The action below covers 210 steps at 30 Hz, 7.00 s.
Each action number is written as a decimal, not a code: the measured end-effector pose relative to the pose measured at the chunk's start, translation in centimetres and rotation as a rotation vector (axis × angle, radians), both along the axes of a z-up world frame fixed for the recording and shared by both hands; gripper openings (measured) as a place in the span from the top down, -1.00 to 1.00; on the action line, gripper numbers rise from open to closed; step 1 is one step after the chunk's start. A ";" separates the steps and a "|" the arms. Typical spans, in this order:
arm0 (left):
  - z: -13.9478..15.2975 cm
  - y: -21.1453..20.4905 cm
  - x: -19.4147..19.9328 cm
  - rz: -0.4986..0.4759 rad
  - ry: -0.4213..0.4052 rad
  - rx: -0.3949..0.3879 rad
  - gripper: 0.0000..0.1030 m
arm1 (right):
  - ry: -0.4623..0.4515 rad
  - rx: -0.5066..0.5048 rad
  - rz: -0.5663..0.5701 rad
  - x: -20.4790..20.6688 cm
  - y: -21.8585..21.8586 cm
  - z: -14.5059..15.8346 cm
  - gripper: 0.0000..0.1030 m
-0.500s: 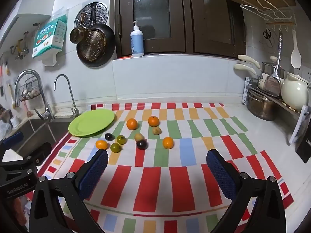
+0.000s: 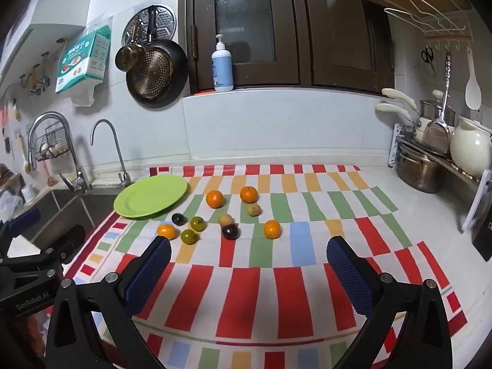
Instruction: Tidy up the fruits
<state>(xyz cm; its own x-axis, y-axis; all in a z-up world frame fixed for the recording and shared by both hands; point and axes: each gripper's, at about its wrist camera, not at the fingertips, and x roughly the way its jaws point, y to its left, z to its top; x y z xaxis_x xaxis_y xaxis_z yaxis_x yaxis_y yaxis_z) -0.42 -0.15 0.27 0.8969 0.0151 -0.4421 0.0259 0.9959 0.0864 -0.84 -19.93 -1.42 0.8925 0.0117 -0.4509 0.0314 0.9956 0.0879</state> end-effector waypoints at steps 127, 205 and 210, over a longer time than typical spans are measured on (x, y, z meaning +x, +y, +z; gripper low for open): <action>-10.6 0.0 19.2 -0.194 0.325 0.077 -0.59 | 0.374 -0.021 0.138 19.9 3.6 -10.0 -0.36; -6.4 10.5 26.2 -0.048 0.251 -0.021 0.33 | 0.241 -0.049 0.554 30.3 17.5 -3.5 0.37; -8.1 11.3 27.9 -0.044 0.297 -0.031 0.33 | 0.311 -0.041 0.566 32.5 18.7 -5.2 0.37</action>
